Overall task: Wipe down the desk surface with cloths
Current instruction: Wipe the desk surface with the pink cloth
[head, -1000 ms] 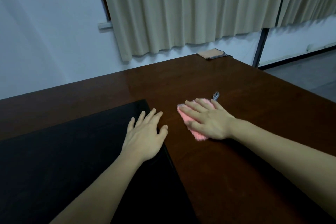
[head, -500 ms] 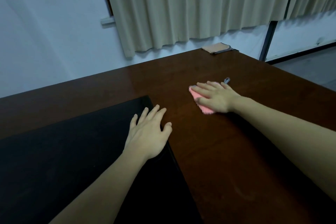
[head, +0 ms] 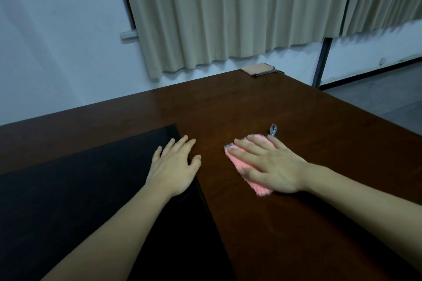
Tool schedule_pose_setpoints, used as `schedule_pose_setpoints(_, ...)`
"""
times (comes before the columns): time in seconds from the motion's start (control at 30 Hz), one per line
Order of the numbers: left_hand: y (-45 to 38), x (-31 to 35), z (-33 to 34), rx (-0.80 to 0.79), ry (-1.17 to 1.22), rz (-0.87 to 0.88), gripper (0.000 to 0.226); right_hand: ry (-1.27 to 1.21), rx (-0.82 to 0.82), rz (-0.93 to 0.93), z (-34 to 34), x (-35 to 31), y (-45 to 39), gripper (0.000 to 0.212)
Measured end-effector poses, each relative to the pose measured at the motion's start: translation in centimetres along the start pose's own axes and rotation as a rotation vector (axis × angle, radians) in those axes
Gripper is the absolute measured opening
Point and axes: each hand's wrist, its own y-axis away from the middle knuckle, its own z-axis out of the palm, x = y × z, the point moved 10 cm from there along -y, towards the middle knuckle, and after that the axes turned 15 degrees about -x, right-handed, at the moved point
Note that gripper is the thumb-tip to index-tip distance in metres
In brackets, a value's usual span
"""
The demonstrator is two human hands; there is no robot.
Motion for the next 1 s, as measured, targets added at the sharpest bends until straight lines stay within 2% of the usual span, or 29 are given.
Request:
schedule_pose_setpoints(0.2, -0.6, 0.5, -0.6, -0.028, 0.007, -0.028, 0.061, -0.014, 0.001, -0.016, 0.1, 1.8, -0.1, 0.060)
schedule_pose_setpoints(0.4, -1.8, 5.4, -0.1, -0.030, -0.007, 0.039, 0.060, -0.089, 0.039, 0.194, -3.5, 10.0, -5.8, 0.061)
schedule_pose_setpoints(0.53, -2.8, 7.6, 0.6, -0.042, 0.024, 0.081, 0.059, -0.131, 0.030, 0.277, -4.8, 12.7, -8.3, 0.060)
schedule_pose_setpoints(0.67, -3.1, 7.7, 1.1, -0.025, 0.015, 0.082, 0.058, -0.096, 0.023, 0.242, -3.8, 11.1, -6.8, 0.061)
schedule_pose_setpoints(0.87, -3.2, 7.6, 1.2, -0.026, -0.019, 0.073, 0.059, -0.003, -0.001, 0.030, 0.5, 5.0, 1.4, 0.059)
schedule_pose_setpoints(1.0, -3.3, 7.6, 1.3, -0.017, -0.027, 0.070, 0.058, 0.001, -0.025, 0.017, 1.5, 5.4, 2.6, 0.060)
